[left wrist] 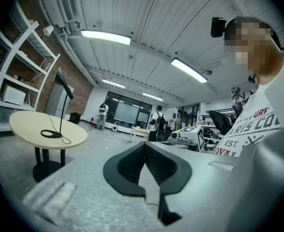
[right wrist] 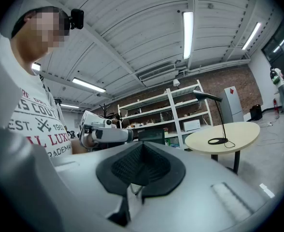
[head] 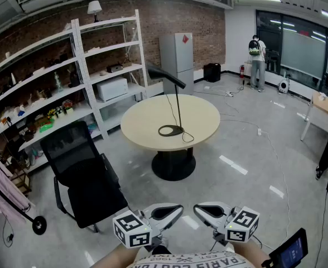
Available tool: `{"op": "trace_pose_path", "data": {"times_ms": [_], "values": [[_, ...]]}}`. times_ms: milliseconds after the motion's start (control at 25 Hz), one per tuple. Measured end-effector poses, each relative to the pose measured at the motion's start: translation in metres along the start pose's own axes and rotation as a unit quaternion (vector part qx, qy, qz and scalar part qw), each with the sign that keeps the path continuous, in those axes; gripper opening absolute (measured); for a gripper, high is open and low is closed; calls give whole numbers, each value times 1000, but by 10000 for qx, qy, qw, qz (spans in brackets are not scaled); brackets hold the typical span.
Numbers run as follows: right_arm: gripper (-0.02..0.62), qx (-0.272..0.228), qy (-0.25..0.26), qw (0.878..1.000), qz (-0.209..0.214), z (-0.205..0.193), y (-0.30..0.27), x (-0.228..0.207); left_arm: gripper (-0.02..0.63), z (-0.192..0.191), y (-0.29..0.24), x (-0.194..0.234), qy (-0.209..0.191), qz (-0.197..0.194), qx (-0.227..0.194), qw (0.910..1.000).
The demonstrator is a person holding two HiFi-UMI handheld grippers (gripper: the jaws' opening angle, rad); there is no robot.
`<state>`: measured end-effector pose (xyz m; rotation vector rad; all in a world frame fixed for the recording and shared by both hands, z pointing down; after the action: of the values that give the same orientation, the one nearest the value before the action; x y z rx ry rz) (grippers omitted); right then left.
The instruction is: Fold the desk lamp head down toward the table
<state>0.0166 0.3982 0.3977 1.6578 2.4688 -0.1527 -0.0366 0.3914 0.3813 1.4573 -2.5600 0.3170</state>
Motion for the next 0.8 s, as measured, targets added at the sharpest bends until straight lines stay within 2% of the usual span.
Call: {"op": "trace_pose_path", "data": {"times_ms": [560, 800], "values": [[2, -23, 39, 10000, 41, 2, -5, 7, 2, 4, 10, 1, 163, 80, -126, 9998], [3, -94, 76, 9999, -12, 5, 2, 5, 2, 6, 9, -1, 73, 160, -196, 9997]]}}
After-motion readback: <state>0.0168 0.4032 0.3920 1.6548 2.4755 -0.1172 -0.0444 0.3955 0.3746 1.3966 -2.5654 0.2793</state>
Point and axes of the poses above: the fingertips, and each gripper's own axes: y backward along the fingers, x to its left, z out of its top, the point moved 1 cm from there along y, backward along the fingers, and after that the axes turned 15 degrees about z, right-handed, at the moved point
